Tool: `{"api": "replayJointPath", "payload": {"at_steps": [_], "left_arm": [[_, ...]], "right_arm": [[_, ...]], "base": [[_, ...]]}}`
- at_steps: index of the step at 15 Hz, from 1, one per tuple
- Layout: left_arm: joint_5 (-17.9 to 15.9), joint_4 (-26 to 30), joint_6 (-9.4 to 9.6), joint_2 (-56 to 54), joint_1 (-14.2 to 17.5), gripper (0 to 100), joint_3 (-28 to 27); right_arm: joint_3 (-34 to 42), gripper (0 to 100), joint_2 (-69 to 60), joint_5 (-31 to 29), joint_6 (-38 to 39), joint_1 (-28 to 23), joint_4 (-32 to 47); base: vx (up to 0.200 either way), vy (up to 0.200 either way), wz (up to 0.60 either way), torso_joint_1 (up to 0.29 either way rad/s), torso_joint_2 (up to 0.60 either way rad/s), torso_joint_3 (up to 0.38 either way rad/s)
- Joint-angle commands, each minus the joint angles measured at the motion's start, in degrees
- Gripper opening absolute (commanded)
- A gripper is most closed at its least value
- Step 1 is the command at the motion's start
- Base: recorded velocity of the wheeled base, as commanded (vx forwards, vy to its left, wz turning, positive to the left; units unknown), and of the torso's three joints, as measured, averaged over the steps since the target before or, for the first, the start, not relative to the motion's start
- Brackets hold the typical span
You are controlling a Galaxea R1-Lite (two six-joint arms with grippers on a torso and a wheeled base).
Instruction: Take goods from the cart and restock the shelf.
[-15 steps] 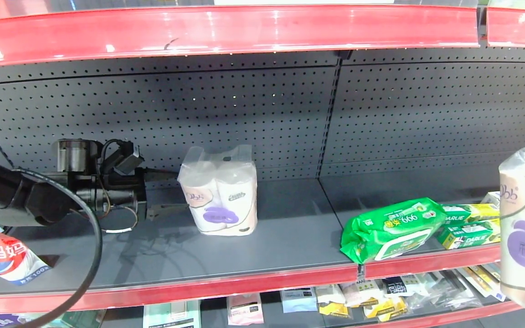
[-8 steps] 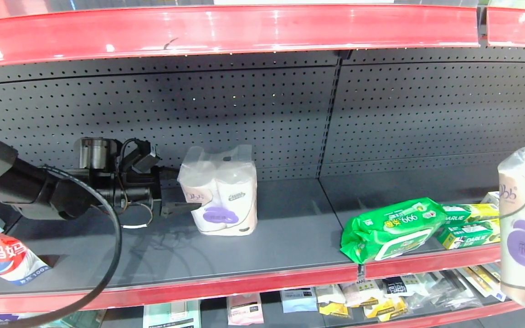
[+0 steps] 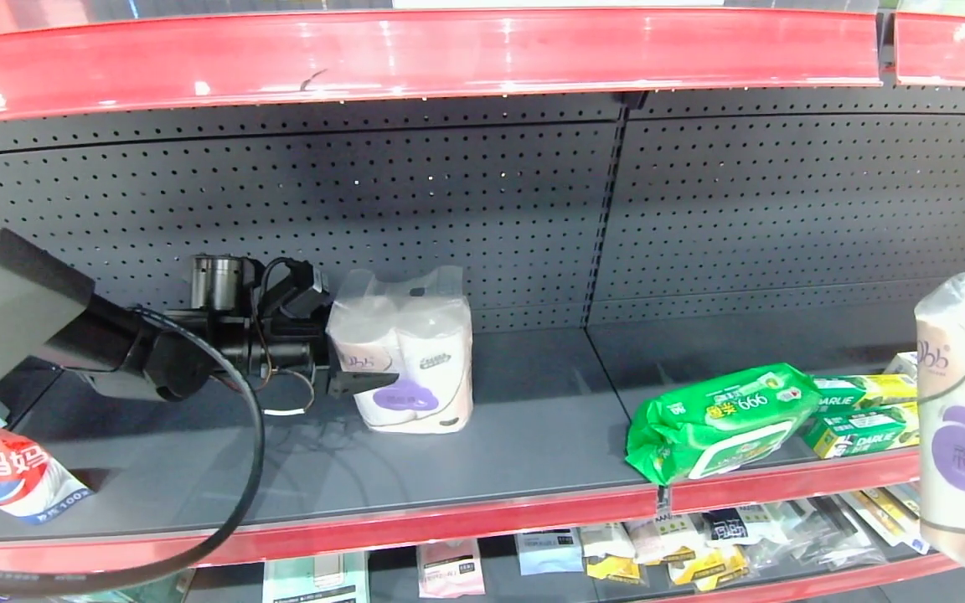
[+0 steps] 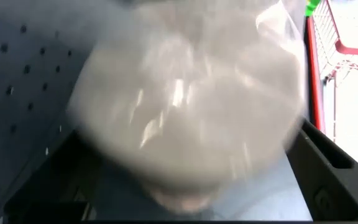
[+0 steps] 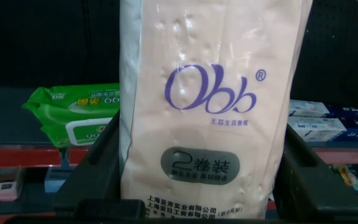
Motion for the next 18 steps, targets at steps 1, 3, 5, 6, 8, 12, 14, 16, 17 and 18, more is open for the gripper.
{"api": "replayJointPath", "payload": {"at_steps": [1,3,5,6,8,12,14,16,17,18], "left_arm": [[0.2,-0.2,-0.13,1.2,-0.9,100,-0.7],[0.6,-0.2,-0.83,1.3,-1.1,100,-0.7],[0.7,-0.2,-1.36,1.3,-1.1,100,-0.9],[1.5,-0.1,-1.63,1.3,-1.1,100,-0.9],[2.3,-0.1,-1.98,1.3,-1.1,100,-1.0],[2.3,-0.2,-2.68,1.3,-1.7,100,-2.2],[2.3,-0.2,-2.68,1.4,-1.8,100,-2.2],[2.3,-0.1,-2.68,1.5,-2.1,100,-2.3],[2.2,-0.1,-2.68,1.5,-2.2,100,-2.3],[2.2,-0.1,-2.77,1.5,-2.2,100,-2.3]], "right_arm": [[0.1,0,-0.1,-0.1,-0.1,0.0,0.0],[0.2,0,-0.1,-0.4,-0.1,0.0,0.0],[0.3,0,-0.2,-0.4,-0.1,0.0,0.0],[0.3,0,-0.2,-0.4,-0.1,0.0,0.0],[0.3,0,-0.1,-0.4,-0.1,0.0,0.0],[0.4,0,-0.3,-0.5,-0.1,0.0,0.0],[0.5,0,-0.3,-0.5,-0.1,0.0,0.0],[0.1,0,-0.3,-0.5,-0.1,0.0,0.0],[0.2,0,-0.3,-0.5,-0.1,0.0,0.0],[0.3,0,-0.3,-0.5,-0.1,0.0,0.0]], "base": [[0.0,0.0,0.0,0.0,0.0,0.0],[0.0,0.0,0.0,0.0,0.0,0.0],[0.0,0.0,0.0,0.0,0.0,0.0],[0.0,0.0,0.0,0.0,0.0,0.0],[0.0,0.0,0.0,0.0,0.0,0.0],[0.0,0.0,0.0,0.0,0.0,0.0],[0.0,0.0,0.0,0.0,0.0,0.0],[0.0,0.0,0.0,0.0,0.0,0.0],[0.0,0.0,0.0,0.0,0.0,0.0],[0.0,0.0,0.0,0.0,0.0,0.0]]}}
